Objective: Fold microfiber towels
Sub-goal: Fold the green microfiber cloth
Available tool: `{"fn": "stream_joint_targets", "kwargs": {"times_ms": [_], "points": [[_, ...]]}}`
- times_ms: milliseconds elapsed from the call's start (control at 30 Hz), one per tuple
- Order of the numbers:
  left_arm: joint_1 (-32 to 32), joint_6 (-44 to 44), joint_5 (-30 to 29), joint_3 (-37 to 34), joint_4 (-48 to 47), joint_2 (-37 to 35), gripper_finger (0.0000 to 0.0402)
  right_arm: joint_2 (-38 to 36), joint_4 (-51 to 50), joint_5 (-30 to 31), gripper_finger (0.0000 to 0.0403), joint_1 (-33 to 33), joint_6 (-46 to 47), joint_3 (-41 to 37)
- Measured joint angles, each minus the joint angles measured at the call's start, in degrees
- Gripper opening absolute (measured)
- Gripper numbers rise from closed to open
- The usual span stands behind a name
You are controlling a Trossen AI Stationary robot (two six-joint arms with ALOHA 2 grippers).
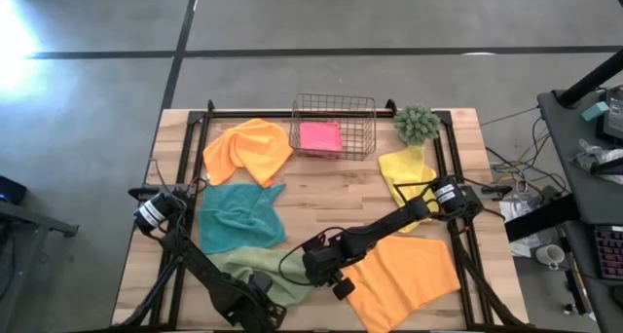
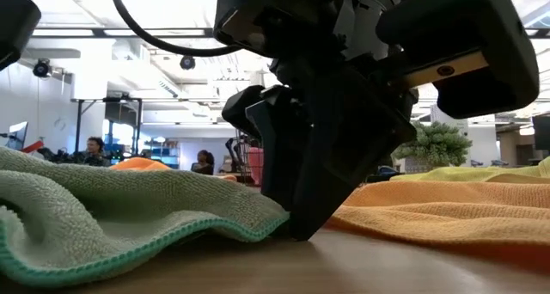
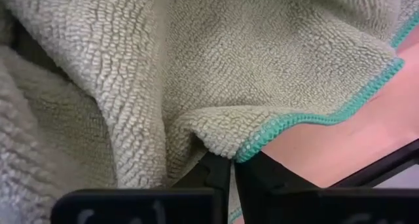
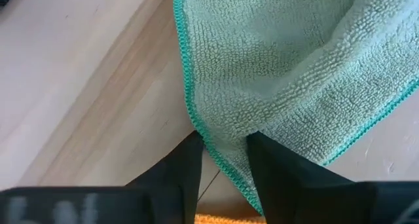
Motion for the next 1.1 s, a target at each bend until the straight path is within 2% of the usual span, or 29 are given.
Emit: {"fn": "stream_joint_targets", "kwargs": {"times_ms": [200, 267, 567, 933, 1100], "points": [[0.00, 3.05, 0.10, 0.78, -0.69, 0.03, 0.0001, 0.00, -0.09, -0.42, 0.0028, 0.04, 0.33, 0.00], [0.00, 4.29, -0.04, 1.49, -1.18, 0.16, 0.0001, 0.00, -0.10, -0.38, 0.0014, 0.07, 0.33, 0.00], [0.04, 10.05, -1.52, 3.54, -2.56, -2.72, 0.0000, -1.14, -0.77, 0.27, 0.0009, 0.04, 0.97, 0.37], [0.11, 13.22, -2.71, 3.29, -5.15, -9.87, 0.0001, -7.32, -0.92, 0.26, 0.0009, 0.15, 6.46, 2.12], [0.07, 14.05, -2.65, 4.12, -6.48, -11.38, 0.0000, -9.75, -2.36, 2.07, 0.0009, 0.34, 7.93, 2.16]]}}
